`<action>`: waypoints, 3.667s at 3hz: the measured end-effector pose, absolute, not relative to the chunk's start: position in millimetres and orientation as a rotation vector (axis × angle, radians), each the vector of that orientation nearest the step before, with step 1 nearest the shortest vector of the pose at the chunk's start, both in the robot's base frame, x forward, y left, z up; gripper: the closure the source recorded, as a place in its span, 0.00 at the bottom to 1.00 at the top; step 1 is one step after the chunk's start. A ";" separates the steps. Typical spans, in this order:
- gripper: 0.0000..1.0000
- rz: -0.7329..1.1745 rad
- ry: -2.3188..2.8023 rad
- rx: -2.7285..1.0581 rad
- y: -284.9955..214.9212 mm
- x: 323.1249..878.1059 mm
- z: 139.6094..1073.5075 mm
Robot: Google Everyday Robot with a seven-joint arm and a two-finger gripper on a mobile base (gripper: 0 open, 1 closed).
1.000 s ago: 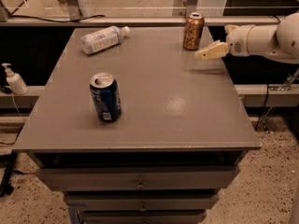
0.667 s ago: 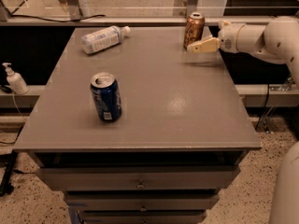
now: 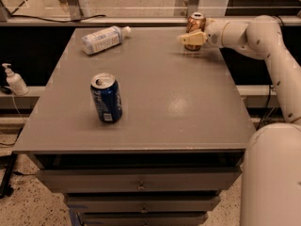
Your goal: Move orange can near pepsi can
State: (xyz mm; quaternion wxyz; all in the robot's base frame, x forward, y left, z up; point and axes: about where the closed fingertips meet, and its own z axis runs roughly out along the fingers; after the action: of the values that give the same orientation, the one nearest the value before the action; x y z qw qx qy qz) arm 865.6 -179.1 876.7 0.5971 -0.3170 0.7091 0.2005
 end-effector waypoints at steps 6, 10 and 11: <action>1.00 0.809 1.614 -0.869 -168.5 757.0 927.6; 1.00 0.950 1.619 -1.076 -120.7 652.0 925.7; 1.00 0.981 1.607 -1.141 -104.6 632.5 921.9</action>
Offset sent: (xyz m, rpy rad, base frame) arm -0.0094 -0.0049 -0.0076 0.0015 0.1680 0.0437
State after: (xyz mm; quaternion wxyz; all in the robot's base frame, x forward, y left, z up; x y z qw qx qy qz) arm 632.5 -104.6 921.9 0.4528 -0.4622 0.6507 0.3975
